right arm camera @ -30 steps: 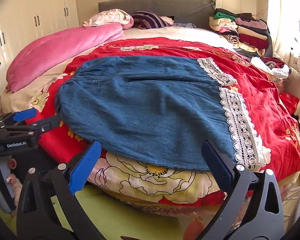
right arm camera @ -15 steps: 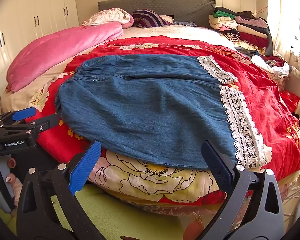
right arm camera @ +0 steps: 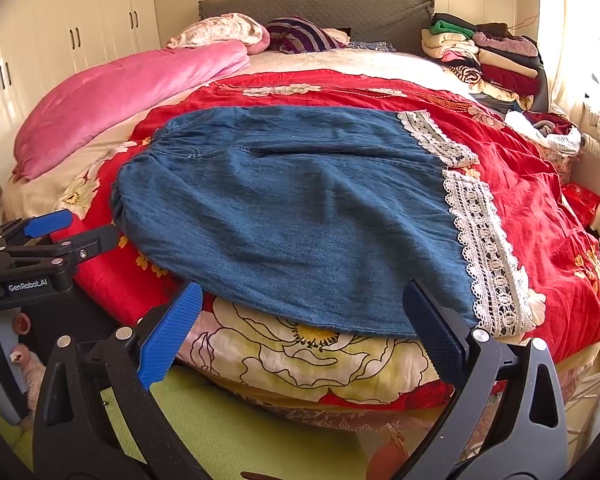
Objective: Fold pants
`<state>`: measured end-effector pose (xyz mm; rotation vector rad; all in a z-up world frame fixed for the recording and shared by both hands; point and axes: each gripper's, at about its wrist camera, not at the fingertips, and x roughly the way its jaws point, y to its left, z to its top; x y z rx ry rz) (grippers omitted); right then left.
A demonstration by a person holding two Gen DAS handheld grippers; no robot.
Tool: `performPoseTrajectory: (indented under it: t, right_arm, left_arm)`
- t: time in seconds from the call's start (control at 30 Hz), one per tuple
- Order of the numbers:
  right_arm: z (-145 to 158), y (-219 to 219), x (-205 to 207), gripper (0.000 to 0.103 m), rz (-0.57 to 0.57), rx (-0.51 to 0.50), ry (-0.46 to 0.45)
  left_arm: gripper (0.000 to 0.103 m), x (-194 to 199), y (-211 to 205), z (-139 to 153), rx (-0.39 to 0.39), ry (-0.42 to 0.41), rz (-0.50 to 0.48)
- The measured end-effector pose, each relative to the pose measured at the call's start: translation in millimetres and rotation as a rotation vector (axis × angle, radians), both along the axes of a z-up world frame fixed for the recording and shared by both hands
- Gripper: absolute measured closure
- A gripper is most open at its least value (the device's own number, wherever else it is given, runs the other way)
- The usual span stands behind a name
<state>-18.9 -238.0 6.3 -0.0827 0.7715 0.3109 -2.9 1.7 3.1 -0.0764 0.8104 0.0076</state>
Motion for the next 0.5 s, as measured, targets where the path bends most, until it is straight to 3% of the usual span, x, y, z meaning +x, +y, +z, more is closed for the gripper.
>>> performPoseTrajectory:
  t: [0.5]
  right_arm:
    - [0.2, 0.5, 0.2, 0.008, -0.002, 0.000, 0.001]
  left_arm:
    - [0.004, 0.9, -1.4, 1.1, 0.006, -0.001, 0.000]
